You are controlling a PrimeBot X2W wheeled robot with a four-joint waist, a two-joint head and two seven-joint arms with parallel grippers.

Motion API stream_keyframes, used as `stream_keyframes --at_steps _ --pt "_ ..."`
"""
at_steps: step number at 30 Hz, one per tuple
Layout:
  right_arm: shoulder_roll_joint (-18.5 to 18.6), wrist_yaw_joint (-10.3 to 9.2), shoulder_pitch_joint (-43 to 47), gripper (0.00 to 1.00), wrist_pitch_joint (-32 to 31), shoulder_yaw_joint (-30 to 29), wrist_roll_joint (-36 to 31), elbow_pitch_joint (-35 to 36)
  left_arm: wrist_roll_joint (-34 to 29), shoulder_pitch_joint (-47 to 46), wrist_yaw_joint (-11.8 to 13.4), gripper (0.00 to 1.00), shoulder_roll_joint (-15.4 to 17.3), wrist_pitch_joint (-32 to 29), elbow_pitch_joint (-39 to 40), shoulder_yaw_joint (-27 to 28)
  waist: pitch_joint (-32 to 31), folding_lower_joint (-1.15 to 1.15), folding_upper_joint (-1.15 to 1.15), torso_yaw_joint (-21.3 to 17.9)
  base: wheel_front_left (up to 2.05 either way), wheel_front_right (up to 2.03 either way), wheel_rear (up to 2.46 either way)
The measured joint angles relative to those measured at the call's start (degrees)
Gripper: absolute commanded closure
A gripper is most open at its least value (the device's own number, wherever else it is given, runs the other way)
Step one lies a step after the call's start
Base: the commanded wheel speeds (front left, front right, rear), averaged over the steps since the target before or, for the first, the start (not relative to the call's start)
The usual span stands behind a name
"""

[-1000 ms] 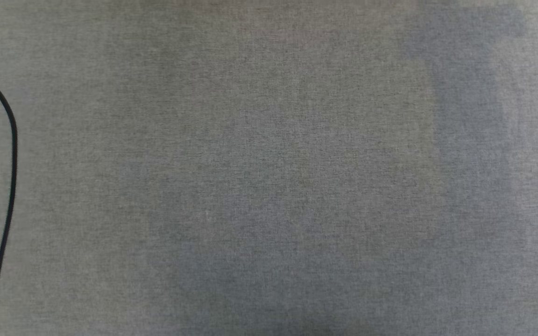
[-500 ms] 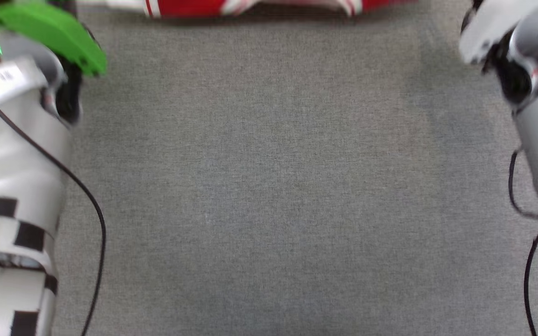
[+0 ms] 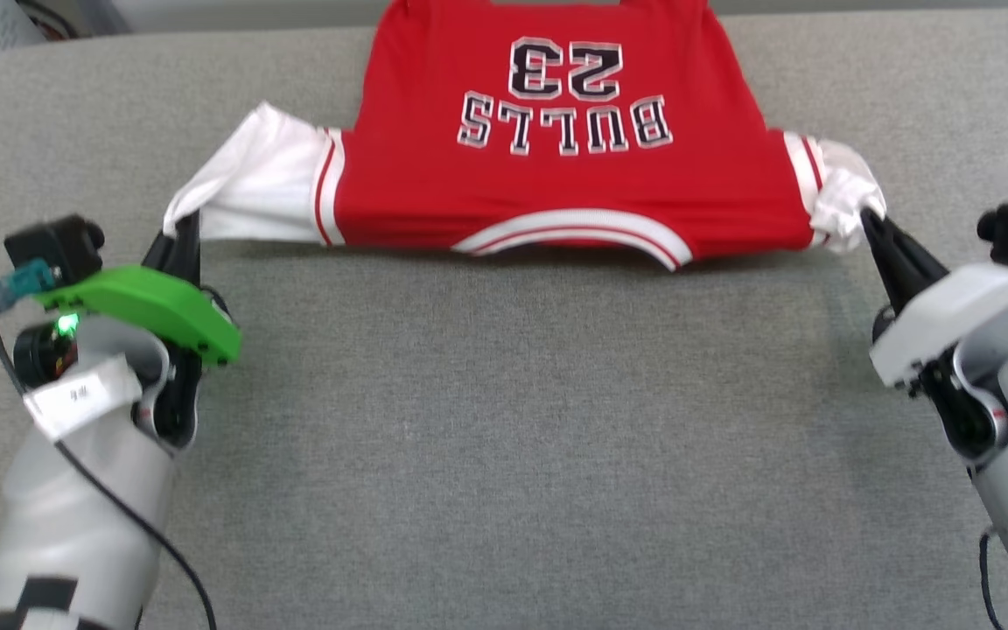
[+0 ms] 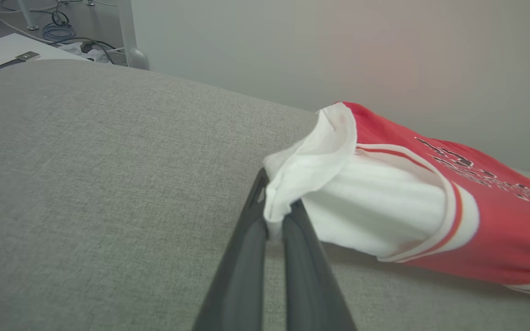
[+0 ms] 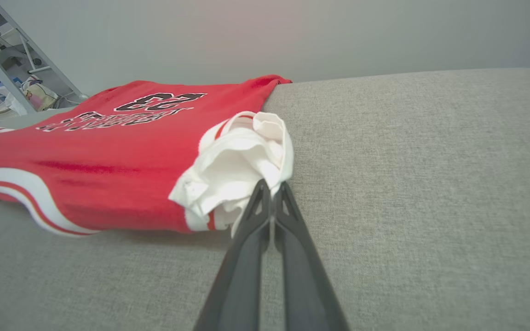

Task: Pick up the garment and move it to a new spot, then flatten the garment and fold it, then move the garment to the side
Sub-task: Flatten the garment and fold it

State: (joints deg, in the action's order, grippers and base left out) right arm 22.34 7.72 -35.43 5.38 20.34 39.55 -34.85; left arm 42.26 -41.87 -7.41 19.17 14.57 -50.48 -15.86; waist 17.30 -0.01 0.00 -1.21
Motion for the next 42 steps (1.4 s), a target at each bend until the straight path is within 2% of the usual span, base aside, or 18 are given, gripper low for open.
stream_keyframes --at_steps 3,9,13,19,24,29,31,32,33,37,42 --pt "0.59 0.33 6.08 1.0 -0.29 -2.44 -0.6 4.69 -1.45 6.74 1.72 1.0 0.47 0.01 6.5 1.1 -2.17 0.0 0.0 0.14 0.0 0.0 0.0" --pt "-0.18 0.33 20.31 1.0 -4.98 -10.39 -5.34 15.04 -1.74 20.86 6.16 1.0 0.66 -0.05 18.53 1.27 -6.13 0.0 0.0 0.8 0.0 0.0 0.0" --pt "-3.16 0.33 30.31 1.0 -10.68 -16.58 -9.92 23.21 -1.8 30.34 10.07 1.0 1.93 -1.9 27.66 1.43 -8.32 0.0 0.0 1.26 0.0 0.0 0.0" --pt "-10.09 0.31 42.8 1.0 -18.98 -23.42 -15.28 35.12 -1.42 42.36 15.62 1.0 3.27 -4.86 39.49 1.85 -9.59 0.0 0.0 1.8 0.0 0.0 0.0" --pt "-14.21 0.29 48.91 1.0 -23.5 -25.43 -16.81 39.04 -1.33 47.91 18.41 1.0 4.16 -6.23 45.21 2.21 -9.35 0.0 0.0 2.16 0.0 0.0 0.0" --pt "-15.18 0.27 51.44 1.0 -25.9 -24.99 -17.03 39.78 -1.21 50.64 19.63 1.0 4.39 -7.08 48.73 2.18 -8.5 0.0 0.0 2.24 0.0 0.0 0.0" --pt "-14.96 0.26 51.17 0.6 -25.65 -24.65 -17.06 39.73 -1.38 50.66 19.83 1.0 4.39 -7.06 49.57 1.82 -8.13 0.0 0.0 2.24 0.0 0.0 0.0" --pt "-14.57 0.25 50.89 0.09 -25.25 -24.18 -17.19 39.56 -1.55 50.64 19.84 1.0 4.38 -7.04 49.91 1.54 -7.94 0.0 0.0 2.25 0.0 0.0 0.0" --pt "-14.38 0.25 50.41 0.0 -24.92 -24.01 -17.19 39.41 -1.56 50.64 19.84 1.0 4.32 -6.99 50.2 1.35 -7.8 0.0 0.0 2.27 0.0 0.0 0.0" --pt "-13.4 0.23 46.1 0.0 -21.87 -24.09 -17.22 39.0 -3.14 50.19 20.37 1.0 3.96 -5.99 51.69 0.34 -7.38 0.0 0.0 2.78 0.0 0.0 0.0" --pt "-11.9 0.23 35.86 0.0 -20.15 -25.7 -17.03 36.49 -5.27 48.23 20.82 1.0 3.66 -4.91 53.72 -0.85 -5.99 0.0 0.0 3.66 0.0 0.0 0.0"
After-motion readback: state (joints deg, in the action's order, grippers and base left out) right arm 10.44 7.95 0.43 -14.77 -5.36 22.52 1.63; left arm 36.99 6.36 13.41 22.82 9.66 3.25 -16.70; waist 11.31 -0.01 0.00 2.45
